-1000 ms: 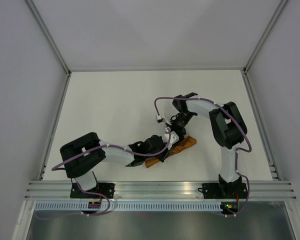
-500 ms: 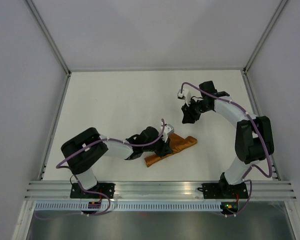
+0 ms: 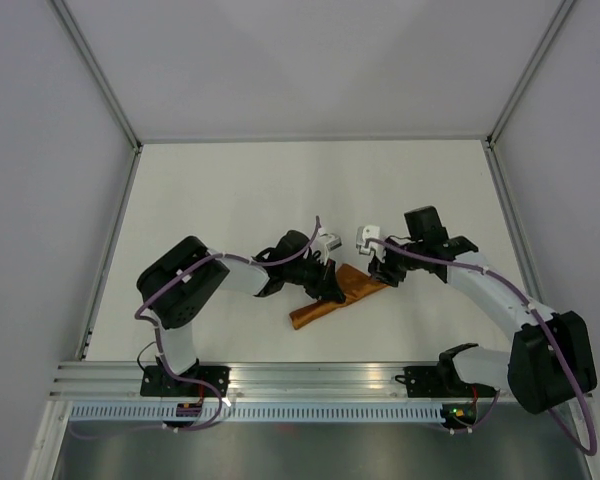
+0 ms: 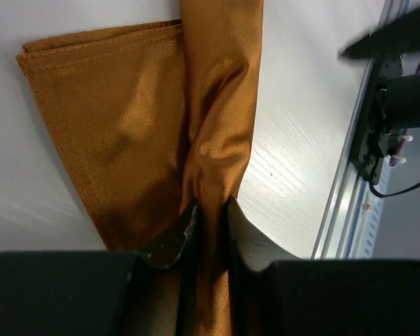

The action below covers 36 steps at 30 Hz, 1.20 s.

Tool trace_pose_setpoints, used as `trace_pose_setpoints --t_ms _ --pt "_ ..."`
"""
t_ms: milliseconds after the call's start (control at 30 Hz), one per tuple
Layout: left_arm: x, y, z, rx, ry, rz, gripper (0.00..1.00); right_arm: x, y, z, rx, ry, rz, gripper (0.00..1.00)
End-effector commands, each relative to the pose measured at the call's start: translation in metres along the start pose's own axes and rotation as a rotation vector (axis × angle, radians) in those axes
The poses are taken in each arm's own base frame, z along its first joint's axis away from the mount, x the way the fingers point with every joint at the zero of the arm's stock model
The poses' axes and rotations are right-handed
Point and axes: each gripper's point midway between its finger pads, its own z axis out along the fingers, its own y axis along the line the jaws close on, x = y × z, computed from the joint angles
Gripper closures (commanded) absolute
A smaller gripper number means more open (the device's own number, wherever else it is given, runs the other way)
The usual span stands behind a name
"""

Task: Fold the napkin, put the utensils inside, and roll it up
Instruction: Roll the napkin at the center of the board.

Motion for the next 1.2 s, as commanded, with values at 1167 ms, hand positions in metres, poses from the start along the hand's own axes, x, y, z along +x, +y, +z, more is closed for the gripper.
trace_pose_setpoints --t_ms 1167 --pt "0.1 0.043 -0.016 -0.103 0.344 -0.328 0.98 0.028 0.062 0.08 0.047 0.114 -0.548 0.47"
